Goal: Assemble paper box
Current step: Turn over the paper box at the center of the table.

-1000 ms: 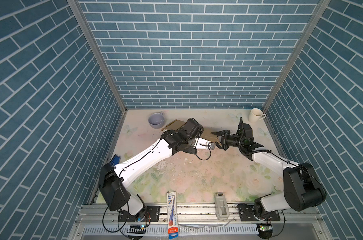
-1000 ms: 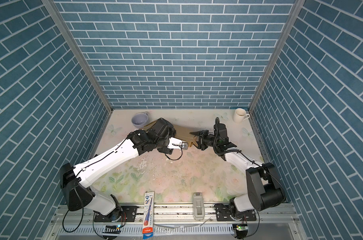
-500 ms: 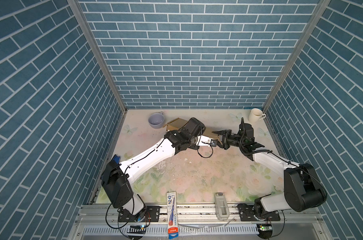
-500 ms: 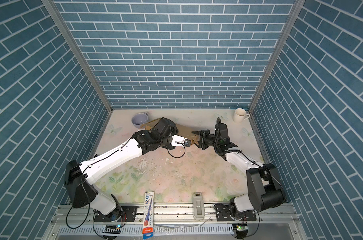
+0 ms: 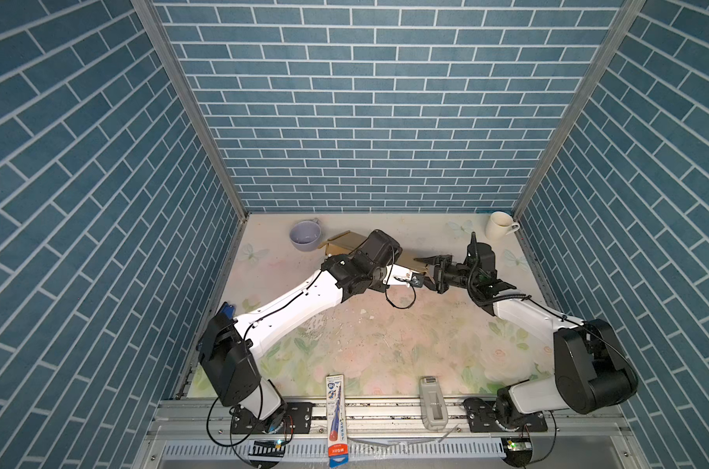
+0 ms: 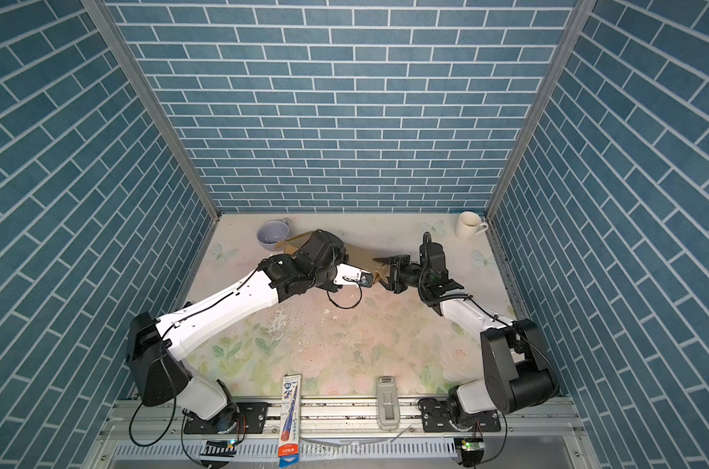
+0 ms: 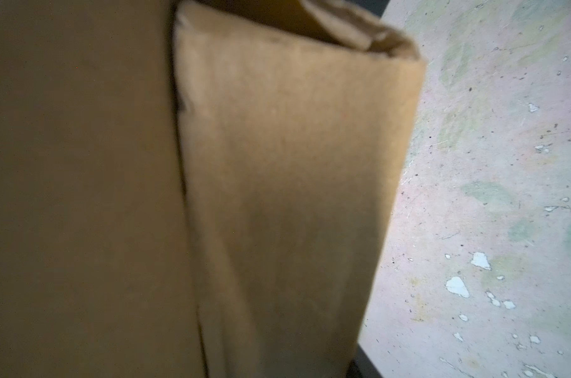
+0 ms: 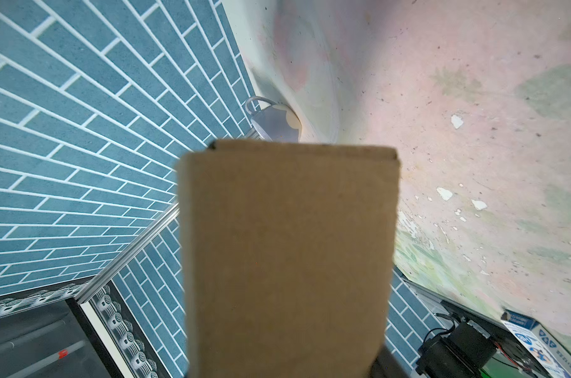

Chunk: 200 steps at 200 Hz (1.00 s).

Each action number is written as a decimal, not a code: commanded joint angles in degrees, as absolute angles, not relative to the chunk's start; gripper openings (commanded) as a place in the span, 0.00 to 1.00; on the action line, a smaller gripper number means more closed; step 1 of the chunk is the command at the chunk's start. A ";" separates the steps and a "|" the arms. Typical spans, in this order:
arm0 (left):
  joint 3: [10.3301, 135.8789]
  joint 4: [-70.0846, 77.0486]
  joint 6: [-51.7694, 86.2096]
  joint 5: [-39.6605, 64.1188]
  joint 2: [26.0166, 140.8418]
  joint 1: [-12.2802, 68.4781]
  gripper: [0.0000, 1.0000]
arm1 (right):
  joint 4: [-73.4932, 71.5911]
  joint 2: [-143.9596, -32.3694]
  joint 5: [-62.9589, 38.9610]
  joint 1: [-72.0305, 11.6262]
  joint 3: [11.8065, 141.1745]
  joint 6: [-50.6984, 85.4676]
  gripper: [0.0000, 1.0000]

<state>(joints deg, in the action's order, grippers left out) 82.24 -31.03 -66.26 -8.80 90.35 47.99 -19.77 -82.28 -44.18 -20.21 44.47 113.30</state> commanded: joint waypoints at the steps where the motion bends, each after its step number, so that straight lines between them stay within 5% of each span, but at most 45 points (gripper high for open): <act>1: 82.56 -33.79 -65.39 -8.93 90.52 47.72 0.49 | -25.64 -80.77 -46.58 -20.53 43.68 115.93 0.58; 83: 85.69 -42.54 -63.19 -9.07 89.36 47.29 0.50 | -9.74 -77.86 -45.71 -17.31 45.53 99.95 0.98; 171: 96.23 -61.08 -52.18 -6.82 95.40 48.49 0.51 | 28.95 -73.97 -31.94 -9.61 58.33 52.28 0.87; 200: 96.08 -61.39 -47.87 -7.52 99.07 49.17 0.51 | 26.43 -72.01 -29.96 -9.62 57.41 52.13 0.80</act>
